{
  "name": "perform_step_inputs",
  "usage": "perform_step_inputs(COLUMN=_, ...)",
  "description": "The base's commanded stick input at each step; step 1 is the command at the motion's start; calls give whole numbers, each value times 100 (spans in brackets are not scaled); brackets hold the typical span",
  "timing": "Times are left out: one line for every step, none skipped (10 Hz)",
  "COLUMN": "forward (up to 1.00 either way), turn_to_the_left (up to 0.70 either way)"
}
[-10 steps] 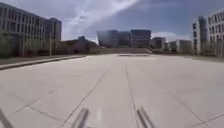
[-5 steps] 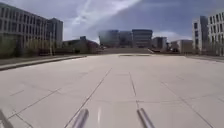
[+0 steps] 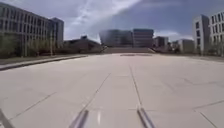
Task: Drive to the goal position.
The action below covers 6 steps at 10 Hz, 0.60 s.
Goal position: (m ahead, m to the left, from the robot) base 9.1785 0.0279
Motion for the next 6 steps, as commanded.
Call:
perform_step_inputs(forward=50, turn_to_the_left=0)
perform_step_inputs(forward=50, turn_to_the_left=0)
perform_step_inputs(forward=50, turn_to_the_left=0)
perform_step_inputs(forward=50, turn_to_the_left=0)
perform_step_inputs(forward=50, turn_to_the_left=0)
perform_step_inputs(forward=50, turn_to_the_left=0)
